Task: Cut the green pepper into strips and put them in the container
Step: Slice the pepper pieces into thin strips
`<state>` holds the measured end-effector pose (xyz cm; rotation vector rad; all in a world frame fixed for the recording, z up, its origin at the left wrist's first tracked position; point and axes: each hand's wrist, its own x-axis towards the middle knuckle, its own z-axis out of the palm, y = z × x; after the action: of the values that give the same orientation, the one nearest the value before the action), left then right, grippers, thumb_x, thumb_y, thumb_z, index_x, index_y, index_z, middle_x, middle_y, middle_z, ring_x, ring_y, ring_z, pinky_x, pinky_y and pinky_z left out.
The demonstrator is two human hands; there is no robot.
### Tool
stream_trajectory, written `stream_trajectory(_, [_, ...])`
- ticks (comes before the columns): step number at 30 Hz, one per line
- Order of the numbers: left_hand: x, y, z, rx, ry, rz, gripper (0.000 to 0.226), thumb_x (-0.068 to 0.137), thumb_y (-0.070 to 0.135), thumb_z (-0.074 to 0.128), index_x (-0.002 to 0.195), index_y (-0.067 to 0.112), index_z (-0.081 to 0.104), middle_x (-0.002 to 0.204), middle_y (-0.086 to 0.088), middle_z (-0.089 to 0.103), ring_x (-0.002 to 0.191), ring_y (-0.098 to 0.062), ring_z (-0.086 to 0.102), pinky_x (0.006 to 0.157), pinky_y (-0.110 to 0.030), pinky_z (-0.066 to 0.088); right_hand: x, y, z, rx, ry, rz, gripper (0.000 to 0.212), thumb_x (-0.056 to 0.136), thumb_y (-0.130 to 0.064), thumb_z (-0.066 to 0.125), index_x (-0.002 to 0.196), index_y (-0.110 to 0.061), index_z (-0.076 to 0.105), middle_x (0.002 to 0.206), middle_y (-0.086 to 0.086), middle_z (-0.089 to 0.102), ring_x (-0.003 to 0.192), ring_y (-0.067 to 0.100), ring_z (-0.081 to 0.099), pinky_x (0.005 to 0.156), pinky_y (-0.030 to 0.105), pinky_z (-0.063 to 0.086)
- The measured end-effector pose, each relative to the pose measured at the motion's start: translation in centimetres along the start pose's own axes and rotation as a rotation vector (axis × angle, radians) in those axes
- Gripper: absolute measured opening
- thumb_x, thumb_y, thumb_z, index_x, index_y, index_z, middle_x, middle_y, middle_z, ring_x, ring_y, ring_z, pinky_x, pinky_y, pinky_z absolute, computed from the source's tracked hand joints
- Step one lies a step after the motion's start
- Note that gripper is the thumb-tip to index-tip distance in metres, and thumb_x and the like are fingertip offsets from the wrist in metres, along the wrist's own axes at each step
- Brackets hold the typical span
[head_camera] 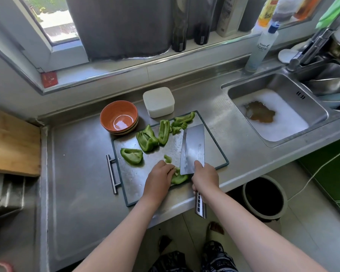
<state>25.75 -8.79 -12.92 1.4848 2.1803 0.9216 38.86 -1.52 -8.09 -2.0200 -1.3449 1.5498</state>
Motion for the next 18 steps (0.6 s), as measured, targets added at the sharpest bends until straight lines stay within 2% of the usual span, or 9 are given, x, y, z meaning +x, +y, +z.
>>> stream_trajectory(2, [0.0,0.0,0.2,-0.022,0.016,-0.003,0.009,0.093,0.012,0.067,0.096,0.009,0.075,0.081,0.004,0.05,0.072,-0.013,0.054,0.067,-0.023,0.045,0.0,-0.1,0.2,-0.022,0.006,-0.022,0.033,0.101,-0.043,0.04,0.084,-0.02,0.054,0.093,0.015,0.069,0.08,0.033,0.065,0.082,0.05,0.059])
stream_trajectory(4, [0.1,-0.2,0.3,-0.027,0.033,0.002,0.009,0.092,0.011,0.068,0.095,0.009,0.076,0.079,0.005,0.049,0.07,-0.013,0.053,0.065,-0.02,0.042,0.0,-0.1,0.3,-0.04,0.018,-0.054,0.036,0.103,-0.044,0.04,0.083,-0.018,0.055,0.089,0.013,0.068,0.082,0.036,0.068,0.081,0.051,0.059])
stream_trajectory(10, [-0.1,-0.8,0.7,-0.002,0.086,0.055,0.006,0.09,0.012,0.071,0.09,0.01,0.076,0.072,0.001,0.048,0.067,-0.013,0.049,0.056,-0.031,0.046,0.3,0.3,1.2,-0.073,0.029,-0.104,0.038,0.103,-0.047,0.04,0.083,-0.018,0.055,0.086,0.012,0.067,0.081,0.036,0.068,0.079,0.052,0.058])
stream_trajectory(14, [-0.1,-1.1,1.0,0.088,0.162,0.098,0.001,0.085,0.015,0.076,0.086,0.014,0.076,0.069,0.003,0.051,0.072,-0.012,0.044,0.051,-0.023,0.034,0.2,0.1,1.0,-0.096,0.036,-0.112,0.038,0.104,-0.045,0.039,0.083,-0.018,0.054,0.086,0.012,0.068,0.082,0.035,0.068,0.081,0.049,0.057])
stream_trajectory(18, [0.0,-1.8,1.4,0.105,0.197,0.157,0.001,0.087,0.014,0.075,0.086,0.013,0.075,0.069,0.002,0.051,0.072,-0.013,0.045,0.051,-0.023,0.038,0.2,0.7,1.1,-0.139,0.051,-0.142,0.039,0.105,-0.047,0.039,0.084,-0.019,0.054,0.084,0.008,0.065,0.079,0.033,0.067,0.077,0.047,0.058])
